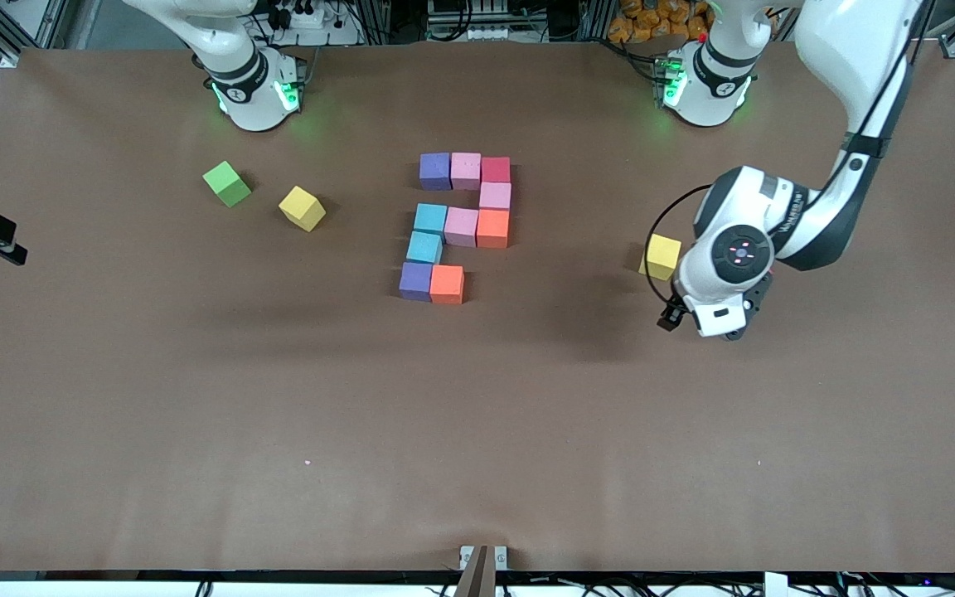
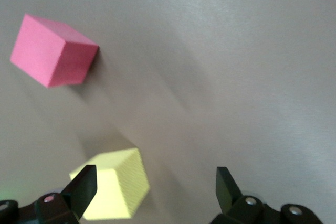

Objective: Form number 2 with 11 blocks
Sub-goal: 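Release the orange cube and move the left gripper to the pink cube, then grasp the pink cube with the left gripper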

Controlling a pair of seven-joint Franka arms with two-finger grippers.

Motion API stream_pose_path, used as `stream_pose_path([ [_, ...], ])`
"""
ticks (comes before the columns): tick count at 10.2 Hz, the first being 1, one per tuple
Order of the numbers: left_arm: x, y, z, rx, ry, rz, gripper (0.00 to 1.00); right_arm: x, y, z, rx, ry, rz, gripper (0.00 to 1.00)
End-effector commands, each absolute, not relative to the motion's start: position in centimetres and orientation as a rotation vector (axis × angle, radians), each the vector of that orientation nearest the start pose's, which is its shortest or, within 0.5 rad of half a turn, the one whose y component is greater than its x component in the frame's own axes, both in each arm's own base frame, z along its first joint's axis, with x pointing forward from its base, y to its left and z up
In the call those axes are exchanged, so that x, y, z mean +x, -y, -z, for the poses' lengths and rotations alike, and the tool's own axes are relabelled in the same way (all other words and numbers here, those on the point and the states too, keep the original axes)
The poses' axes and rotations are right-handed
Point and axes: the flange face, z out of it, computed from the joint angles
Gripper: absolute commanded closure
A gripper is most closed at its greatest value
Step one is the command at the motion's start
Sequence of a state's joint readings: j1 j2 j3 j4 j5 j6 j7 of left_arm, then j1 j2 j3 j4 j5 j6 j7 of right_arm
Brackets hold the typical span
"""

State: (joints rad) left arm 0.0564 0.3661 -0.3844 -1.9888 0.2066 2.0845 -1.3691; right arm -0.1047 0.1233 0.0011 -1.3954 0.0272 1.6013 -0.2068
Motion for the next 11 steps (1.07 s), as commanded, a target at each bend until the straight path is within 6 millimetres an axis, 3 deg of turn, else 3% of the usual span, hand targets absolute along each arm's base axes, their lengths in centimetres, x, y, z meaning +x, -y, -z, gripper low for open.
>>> stream_pose_path([
  [1, 53.0, 15.4, -27.4, -2.731, 1.106, -0.263, 0.00, 58.8, 5.9, -64.9, -3.106, 0.147, 0.149, 0.00],
  [2, 52.7, 14.7, -26.9, -2.736, 1.078, -0.284, 0.00, 58.9, 6.0, -64.9, -3.110, 0.147, 0.153, 0.00],
  [5, 53.0, 7.9, -26.0, -2.778, 0.992, -0.357, 0.00, 58.9, 5.6, -64.9, -3.110, 0.156, 0.153, 0.00],
  [8, 52.7, 2.5, -25.1, -2.819, 0.906, -0.414, 0.00, 58.9, 5.6, -64.9, -3.111, 0.156, 0.155, 0.00],
  [11, 52.4, 1.2, -23.5, -2.881, 0.854, -0.362, 0.00, 58.9, 5.6, -64.9, -3.108, 0.154, 0.153, 0.00],
])
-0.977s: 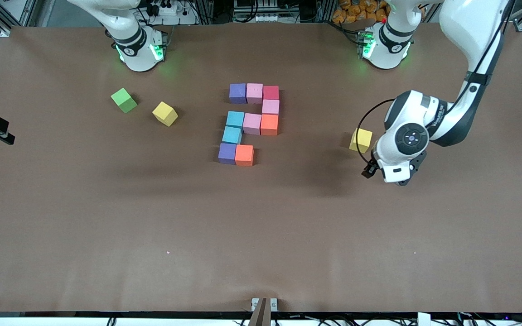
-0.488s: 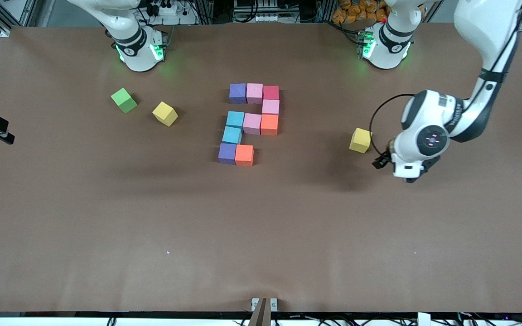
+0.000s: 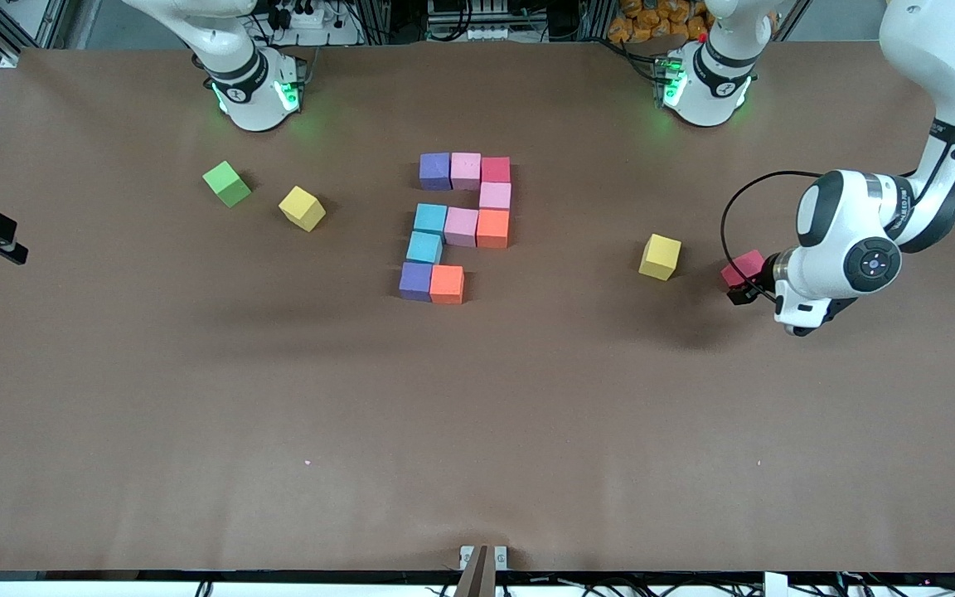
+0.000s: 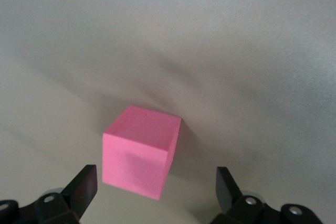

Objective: Form number 2 with 11 blocks
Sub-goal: 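Grasp the pink cube with the left gripper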

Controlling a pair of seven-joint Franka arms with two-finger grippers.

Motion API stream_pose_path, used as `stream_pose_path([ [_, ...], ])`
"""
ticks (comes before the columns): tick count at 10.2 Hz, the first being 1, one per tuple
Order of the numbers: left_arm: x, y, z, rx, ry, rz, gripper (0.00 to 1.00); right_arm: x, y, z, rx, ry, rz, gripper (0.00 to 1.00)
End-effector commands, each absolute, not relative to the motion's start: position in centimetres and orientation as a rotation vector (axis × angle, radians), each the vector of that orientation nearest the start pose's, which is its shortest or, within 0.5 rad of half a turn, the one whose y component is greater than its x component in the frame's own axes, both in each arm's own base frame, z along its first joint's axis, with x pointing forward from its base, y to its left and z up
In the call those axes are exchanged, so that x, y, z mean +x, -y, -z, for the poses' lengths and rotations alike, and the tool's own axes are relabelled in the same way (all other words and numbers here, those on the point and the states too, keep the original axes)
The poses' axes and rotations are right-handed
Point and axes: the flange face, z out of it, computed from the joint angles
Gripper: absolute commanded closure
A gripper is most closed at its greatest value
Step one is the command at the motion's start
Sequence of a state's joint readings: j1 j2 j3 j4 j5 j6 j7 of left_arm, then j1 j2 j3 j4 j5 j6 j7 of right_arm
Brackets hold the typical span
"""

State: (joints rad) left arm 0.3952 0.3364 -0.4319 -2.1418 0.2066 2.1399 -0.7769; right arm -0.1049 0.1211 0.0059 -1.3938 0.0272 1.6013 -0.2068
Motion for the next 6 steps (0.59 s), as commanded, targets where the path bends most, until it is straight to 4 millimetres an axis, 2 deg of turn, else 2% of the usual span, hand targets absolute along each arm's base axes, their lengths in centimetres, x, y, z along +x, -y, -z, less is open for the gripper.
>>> stream_pose_path([
  [1, 52.1, 0.4, -22.8, -2.909, 0.835, -0.324, 0.00, 58.9, 5.7, -64.9, -3.107, 0.151, 0.156, 0.00],
  [3, 51.9, 0.0, -22.0, -2.926, 0.794, -0.310, 0.00, 59.0, 5.6, -64.8, -3.110, 0.156, 0.153, 0.00],
  [4, 51.6, -1.4, -21.7, -2.918, 0.783, -0.314, 0.00, 58.9, 5.7, -64.9, -3.110, 0.154, 0.156, 0.00],
  [6, 51.4, -2.0, -21.4, -2.918, 0.766, -0.323, 0.00, 58.9, 5.7, -64.8, -3.109, 0.151, 0.151, 0.00],
])
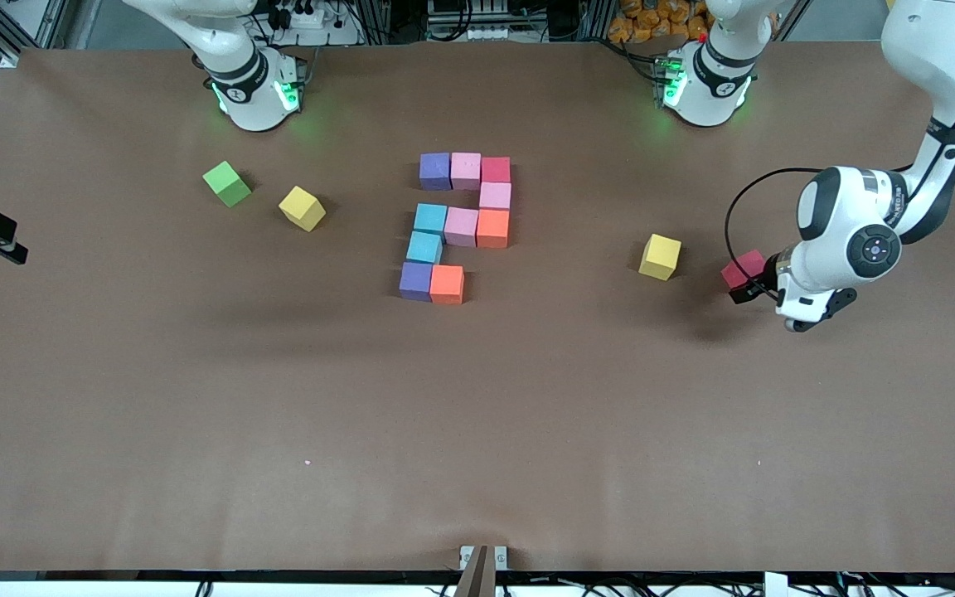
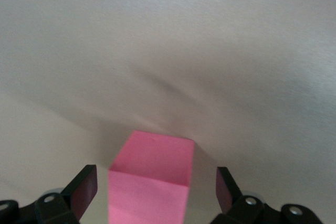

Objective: Form number 2 with 11 blocks
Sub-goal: 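Grasp the pink cube with the left gripper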

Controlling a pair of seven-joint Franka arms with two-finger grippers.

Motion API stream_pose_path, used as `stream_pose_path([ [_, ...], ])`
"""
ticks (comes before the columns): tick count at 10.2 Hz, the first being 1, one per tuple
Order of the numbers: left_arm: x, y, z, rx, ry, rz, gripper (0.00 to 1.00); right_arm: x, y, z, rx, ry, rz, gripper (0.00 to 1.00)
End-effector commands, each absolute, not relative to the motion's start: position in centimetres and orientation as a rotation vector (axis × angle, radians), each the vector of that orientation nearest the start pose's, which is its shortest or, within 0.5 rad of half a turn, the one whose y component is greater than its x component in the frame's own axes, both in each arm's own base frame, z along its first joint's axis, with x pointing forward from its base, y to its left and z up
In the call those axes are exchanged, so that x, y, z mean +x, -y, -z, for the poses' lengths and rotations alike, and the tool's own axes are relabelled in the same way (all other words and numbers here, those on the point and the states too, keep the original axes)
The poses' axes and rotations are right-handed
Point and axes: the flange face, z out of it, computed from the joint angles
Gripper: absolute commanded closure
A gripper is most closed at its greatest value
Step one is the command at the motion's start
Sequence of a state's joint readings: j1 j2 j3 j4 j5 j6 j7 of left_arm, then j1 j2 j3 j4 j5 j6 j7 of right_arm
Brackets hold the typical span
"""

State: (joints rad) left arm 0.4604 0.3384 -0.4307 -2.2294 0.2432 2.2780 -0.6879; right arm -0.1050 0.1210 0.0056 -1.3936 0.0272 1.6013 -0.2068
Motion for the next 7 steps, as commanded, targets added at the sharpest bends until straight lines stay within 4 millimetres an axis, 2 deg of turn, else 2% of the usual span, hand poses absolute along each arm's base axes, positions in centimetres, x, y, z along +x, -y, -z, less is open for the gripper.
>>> stream_pose_path([
  [1, 51.3, -2.2, -21.2, -2.916, 0.768, -0.329, 0.00, 58.9, 5.8, -64.9, -3.109, 0.149, 0.153, 0.00],
  [3, 51.3, -2.1, -20.1, -2.934, 0.770, -0.326, 0.00, 58.9, 5.8, -64.8, -3.105, 0.149, 0.154, 0.00],
  [7, 50.0, -2.2, -18.7, -2.949, 0.773, -0.327, 0.00, 59.0, 5.7, -64.8, -3.107, 0.151, 0.154, 0.00],
])
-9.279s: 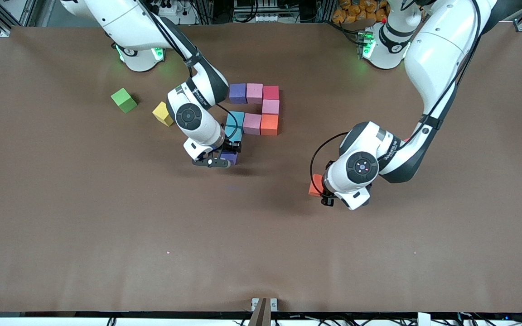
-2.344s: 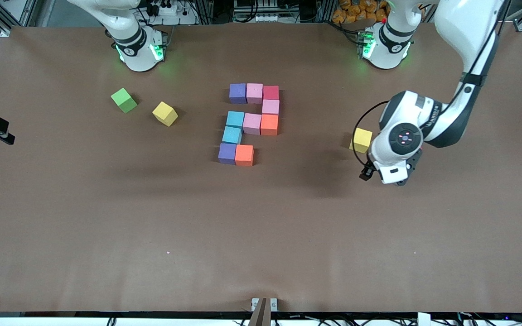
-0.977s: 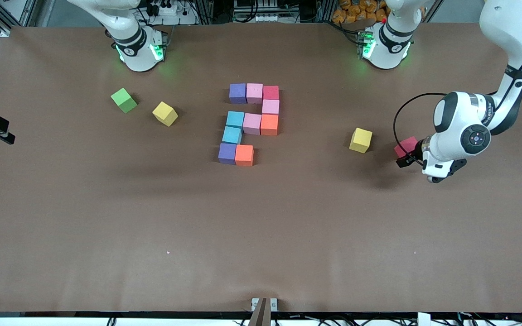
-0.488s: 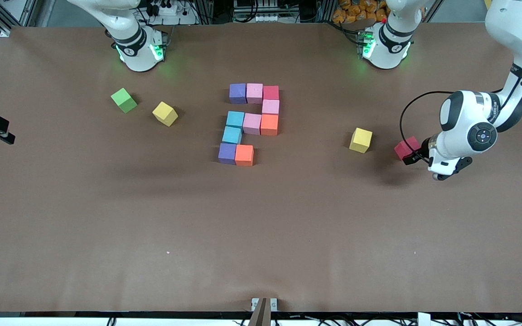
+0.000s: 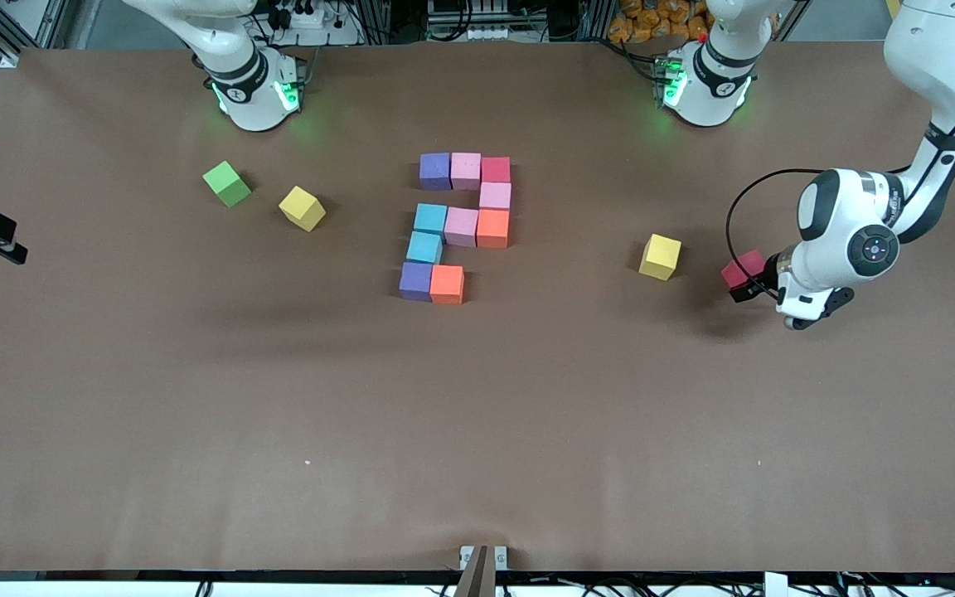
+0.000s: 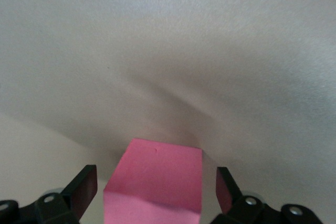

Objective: Form number 2 with 11 blocks
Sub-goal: 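Grasp the pink cube with the left gripper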

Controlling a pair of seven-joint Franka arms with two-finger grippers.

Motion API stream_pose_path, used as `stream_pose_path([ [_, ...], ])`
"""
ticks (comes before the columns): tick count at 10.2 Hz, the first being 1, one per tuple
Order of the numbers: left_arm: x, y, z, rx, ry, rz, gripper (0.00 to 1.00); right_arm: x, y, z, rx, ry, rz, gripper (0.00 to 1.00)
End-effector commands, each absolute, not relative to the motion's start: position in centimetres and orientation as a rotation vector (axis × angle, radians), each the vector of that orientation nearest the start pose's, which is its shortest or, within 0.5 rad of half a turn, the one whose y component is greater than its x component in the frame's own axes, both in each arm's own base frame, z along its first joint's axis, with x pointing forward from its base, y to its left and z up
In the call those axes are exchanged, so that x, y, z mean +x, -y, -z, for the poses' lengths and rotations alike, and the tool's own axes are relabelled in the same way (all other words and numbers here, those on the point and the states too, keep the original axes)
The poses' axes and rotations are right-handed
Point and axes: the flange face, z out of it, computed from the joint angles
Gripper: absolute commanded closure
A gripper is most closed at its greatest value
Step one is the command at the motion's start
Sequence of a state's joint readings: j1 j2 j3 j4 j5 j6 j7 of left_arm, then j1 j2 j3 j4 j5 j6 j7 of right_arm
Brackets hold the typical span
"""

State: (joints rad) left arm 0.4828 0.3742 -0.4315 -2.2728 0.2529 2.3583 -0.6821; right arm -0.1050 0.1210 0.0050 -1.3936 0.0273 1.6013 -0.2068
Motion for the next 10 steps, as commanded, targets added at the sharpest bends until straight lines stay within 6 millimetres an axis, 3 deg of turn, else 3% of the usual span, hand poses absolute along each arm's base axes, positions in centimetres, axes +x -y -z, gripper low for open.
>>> stream_pose_path([
  [1, 49.9, -2.2, -18.6, -2.947, 0.771, -0.333, 0.00, 59.0, 5.5, -64.9, -3.106, 0.158, 0.156, 0.00],
  [3, 49.8, -2.1, -18.7, -2.947, 0.768, -0.331, 0.00, 59.0, 5.4, -64.7, -3.109, 0.161, 0.151, 0.00],
  [4, 49.7, -2.1, -18.7, -2.946, 0.768, -0.333, 0.51, 59.0, 5.6, -64.8, -3.108, 0.156, 0.153, 0.00],
  [5, 49.8, -2.1, -18.7, -2.950, 0.760, -0.331, 0.87, 59.0, 5.5, -64.9, -3.110, 0.158, 0.155, 0.00],
  [6, 49.9, -2.1, -18.9, -2.950, 0.756, -0.326, 1.00, 59.0, 5.4, -64.8, -3.109, 0.161, 0.153, 0.00],
  [8, 50.5, -1.7, -19.4, -2.930, 0.823, -0.308, 1.00, 59.0, 5.5, -64.7, -3.107, 0.156, 0.151, 0.00],
  [10, 53.0, 0.0, -22.0, -2.916, 0.916, -0.270, 1.00, 59.0, 5.6, -64.8, -3.108, 0.156, 0.153, 0.00],
])
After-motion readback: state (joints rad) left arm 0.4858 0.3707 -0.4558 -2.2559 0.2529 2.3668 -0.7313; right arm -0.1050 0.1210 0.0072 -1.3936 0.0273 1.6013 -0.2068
